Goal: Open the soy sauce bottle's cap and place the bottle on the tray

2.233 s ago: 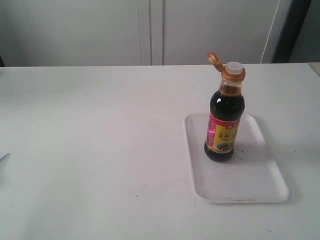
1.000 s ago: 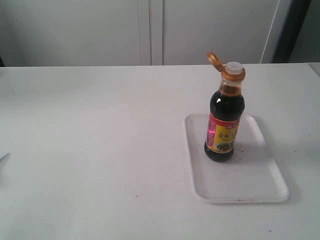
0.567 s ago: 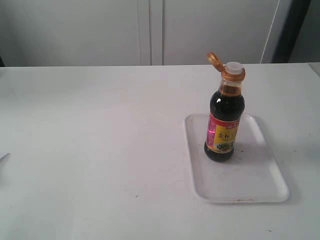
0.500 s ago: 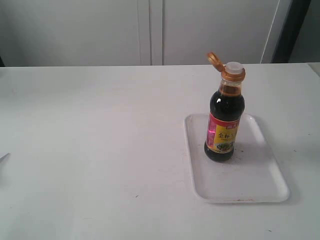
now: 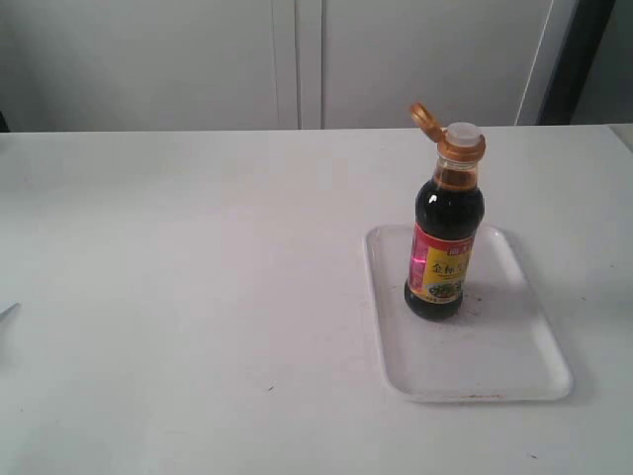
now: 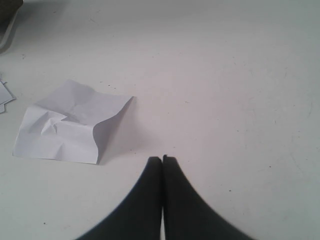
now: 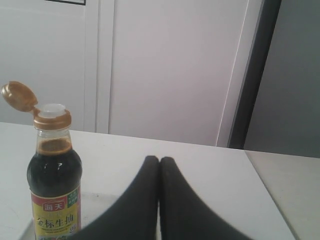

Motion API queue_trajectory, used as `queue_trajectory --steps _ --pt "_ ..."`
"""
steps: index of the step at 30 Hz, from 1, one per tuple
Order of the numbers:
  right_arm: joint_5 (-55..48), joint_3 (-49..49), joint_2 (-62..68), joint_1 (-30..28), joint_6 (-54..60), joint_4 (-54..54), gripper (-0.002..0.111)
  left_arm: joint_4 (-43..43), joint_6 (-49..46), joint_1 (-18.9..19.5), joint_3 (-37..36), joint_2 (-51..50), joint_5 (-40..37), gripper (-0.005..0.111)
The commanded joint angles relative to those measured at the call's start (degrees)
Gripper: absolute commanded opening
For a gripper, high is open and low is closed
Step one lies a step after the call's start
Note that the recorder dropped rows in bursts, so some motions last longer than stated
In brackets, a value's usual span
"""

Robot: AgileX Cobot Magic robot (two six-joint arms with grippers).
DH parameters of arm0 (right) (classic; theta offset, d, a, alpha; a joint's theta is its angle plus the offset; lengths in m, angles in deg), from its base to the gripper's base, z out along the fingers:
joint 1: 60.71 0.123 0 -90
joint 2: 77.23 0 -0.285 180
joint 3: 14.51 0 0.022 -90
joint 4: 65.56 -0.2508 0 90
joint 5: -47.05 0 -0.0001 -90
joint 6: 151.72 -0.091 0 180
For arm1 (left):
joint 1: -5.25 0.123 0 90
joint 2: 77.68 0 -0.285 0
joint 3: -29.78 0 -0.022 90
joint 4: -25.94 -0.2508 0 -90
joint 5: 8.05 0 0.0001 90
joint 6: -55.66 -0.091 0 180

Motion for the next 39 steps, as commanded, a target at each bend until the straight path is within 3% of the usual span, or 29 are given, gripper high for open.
queue_trajectory --steps 1,9,25,39 --pt "-0.2 -0.3 -0.3 0.1 -0.5 -0.3 0.000 0.7 -0.1 0.2 -0.2 0.3 0.0 0.000" --pt "-2.0 -1.1 -1.7 0.1 -20.3 18.2 0.000 0.7 -0.1 0.2 -0.2 0.3 0.0 0.000" --pt "-7.2 -10.9 -12.1 0.1 -26.2 21.0 0.000 0.7 -0.1 0.2 -0.2 0.3 0.0 0.000" --pt "-12.0 -13.6 -12.1 0.1 -25.9 24.7 0.000 0.7 -0.1 0.2 -0.2 0.3 0.1 0.000"
